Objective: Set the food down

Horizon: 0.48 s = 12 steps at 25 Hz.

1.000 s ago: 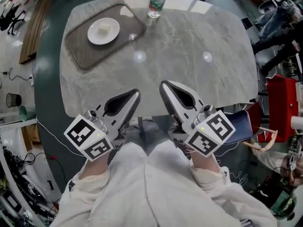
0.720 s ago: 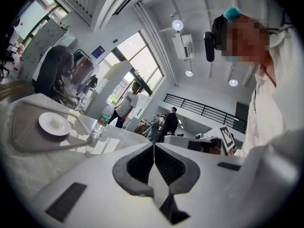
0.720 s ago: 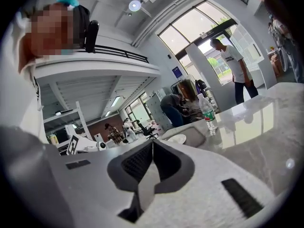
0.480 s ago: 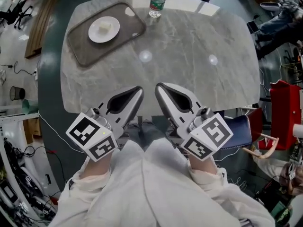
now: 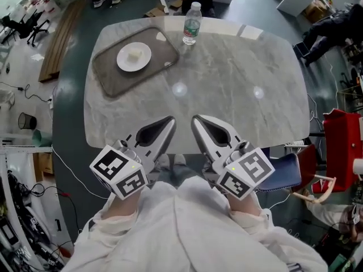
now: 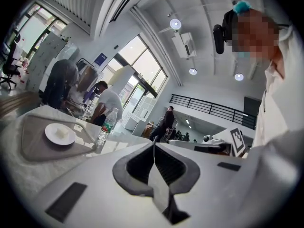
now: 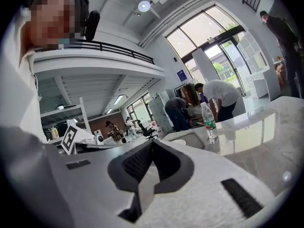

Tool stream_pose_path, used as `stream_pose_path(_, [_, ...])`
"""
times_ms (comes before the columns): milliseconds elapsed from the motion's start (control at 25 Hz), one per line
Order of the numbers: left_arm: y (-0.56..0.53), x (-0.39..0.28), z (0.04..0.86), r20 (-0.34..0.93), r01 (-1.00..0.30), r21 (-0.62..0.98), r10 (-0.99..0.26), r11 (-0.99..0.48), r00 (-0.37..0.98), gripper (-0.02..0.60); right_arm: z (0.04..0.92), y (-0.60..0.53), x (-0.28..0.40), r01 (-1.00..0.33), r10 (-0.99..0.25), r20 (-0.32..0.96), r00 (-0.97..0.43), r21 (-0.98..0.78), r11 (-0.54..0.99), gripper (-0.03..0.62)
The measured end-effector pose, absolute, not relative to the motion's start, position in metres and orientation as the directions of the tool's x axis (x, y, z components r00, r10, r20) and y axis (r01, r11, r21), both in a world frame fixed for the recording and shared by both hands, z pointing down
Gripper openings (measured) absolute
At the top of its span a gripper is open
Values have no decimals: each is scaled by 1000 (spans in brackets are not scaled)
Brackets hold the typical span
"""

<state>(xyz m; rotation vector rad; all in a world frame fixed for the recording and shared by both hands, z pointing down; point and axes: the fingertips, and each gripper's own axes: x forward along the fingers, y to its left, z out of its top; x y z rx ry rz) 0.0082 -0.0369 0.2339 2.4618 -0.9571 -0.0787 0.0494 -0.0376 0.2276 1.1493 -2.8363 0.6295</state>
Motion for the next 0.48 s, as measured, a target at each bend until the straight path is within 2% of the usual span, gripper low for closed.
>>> stream_pose_path(480, [-35, -1, 229, 114, -629, 464, -662, -624, 741, 18, 225, -41, 38, -666, -656, 167, -736, -350, 659, 2])
